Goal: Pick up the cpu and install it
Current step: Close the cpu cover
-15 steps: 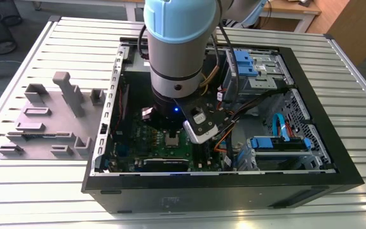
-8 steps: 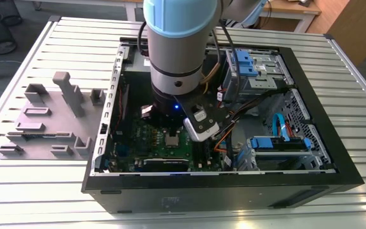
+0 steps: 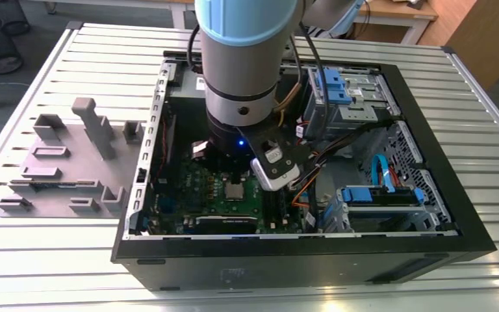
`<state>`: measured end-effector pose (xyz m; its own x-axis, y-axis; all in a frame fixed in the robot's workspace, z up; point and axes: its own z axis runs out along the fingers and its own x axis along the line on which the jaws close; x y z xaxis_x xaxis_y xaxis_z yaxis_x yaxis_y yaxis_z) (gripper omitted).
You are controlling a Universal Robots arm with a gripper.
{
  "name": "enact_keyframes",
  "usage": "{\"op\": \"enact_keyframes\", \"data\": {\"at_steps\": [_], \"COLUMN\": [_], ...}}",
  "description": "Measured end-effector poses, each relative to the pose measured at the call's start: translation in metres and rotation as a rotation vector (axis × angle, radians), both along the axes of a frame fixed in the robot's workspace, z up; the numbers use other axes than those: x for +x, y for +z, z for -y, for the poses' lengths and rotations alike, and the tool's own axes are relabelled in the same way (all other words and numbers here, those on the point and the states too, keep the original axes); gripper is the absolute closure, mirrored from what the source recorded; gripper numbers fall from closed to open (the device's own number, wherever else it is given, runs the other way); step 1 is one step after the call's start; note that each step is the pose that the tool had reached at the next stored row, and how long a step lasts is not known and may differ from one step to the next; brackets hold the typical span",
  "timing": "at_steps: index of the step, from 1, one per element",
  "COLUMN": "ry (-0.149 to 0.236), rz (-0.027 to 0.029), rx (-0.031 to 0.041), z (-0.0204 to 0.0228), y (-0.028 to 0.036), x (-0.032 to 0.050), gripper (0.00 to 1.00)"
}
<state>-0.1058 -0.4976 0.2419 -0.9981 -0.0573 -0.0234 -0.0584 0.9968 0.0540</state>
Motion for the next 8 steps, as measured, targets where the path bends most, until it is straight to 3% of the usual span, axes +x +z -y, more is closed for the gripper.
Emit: {"op": "enact_keyframes", "data": {"at_steps": [8], "ry": [0.000], "rz": [0.0000], "rx": [-0.0001], "z": [-0.0047], "y": [-0.0008], "x": [0.0001], "gripper": [0.89]}}
